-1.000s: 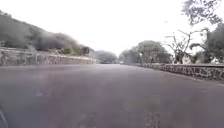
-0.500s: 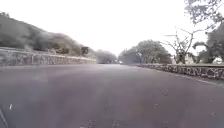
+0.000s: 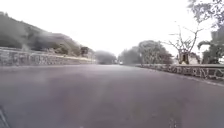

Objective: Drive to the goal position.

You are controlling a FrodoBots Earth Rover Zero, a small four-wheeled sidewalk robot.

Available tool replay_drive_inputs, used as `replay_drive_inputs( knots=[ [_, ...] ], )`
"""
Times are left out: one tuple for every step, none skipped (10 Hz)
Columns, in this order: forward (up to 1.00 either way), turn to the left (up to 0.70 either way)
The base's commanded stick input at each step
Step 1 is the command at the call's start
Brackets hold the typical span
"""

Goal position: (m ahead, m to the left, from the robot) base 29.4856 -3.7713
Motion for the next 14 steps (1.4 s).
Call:
replay_drive_inputs(
  knots=[
    [1.00,0.00],
    [1.00,0.00],
    [1.00,0.00],
    [1.00,0.00],
    [1.00,0.00],
    [1.00,0.00],
    [1.00,0.00],
    [1.00,0.00],
    [1.00,0.00],
    [1.00,0.00],
    [1.00,0.00],
    [1.00,0.00],
    [1.00,0.00],
    [1.00,0.00]
  ],
)
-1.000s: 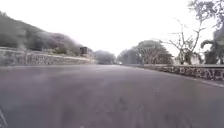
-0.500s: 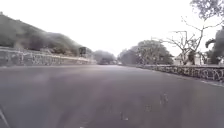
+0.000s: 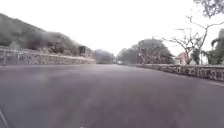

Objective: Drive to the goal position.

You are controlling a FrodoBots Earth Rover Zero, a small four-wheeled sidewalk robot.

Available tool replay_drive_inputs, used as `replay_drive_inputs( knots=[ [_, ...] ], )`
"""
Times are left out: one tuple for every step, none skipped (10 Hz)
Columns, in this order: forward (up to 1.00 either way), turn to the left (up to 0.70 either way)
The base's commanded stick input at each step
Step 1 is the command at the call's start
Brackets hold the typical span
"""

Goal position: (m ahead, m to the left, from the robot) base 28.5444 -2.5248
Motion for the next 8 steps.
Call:
replay_drive_inputs(
  knots=[
    [1.00,0.00],
    [1.00,0.00],
    [1.00,0.00],
    [1.00,0.00],
    [1.00,0.00],
    [1.00,0.00],
    [1.00,0.00],
    [1.00,0.00]
  ],
)
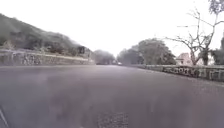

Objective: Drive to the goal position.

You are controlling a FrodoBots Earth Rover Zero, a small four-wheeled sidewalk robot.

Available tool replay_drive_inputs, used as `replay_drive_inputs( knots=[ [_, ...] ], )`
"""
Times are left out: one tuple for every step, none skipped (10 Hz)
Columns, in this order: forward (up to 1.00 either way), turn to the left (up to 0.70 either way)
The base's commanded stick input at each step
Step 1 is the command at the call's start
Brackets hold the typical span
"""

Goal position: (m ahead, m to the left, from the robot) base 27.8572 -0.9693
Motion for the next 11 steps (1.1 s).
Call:
replay_drive_inputs(
  knots=[
    [1.00,0.00],
    [1.00,0.00],
    [1.00,0.00],
    [1.00,0.00],
    [1.00,0.00],
    [1.00,0.03],
    [1.00,0.03],
    [1.00,0.03],
    [1.00,0.02],
    [1.00,0.02],
    [1.00,0.02]
  ],
)
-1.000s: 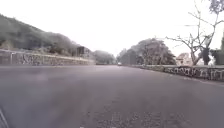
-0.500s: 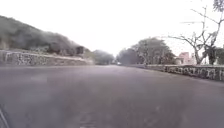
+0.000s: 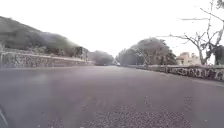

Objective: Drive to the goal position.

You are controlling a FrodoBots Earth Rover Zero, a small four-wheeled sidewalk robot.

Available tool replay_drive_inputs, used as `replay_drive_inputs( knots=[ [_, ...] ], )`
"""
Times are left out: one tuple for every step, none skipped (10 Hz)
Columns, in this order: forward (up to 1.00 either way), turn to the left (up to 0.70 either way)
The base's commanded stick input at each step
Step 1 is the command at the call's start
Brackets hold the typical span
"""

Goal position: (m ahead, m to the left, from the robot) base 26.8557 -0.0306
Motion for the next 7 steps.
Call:
replay_drive_inputs(
  knots=[
    [1.00,0.02],
    [1.00,0.02],
    [1.00,0.02],
    [1.00,0.03],
    [1.00,0.02],
    [1.00,0.03],
    [1.00,0.04]
  ],
)
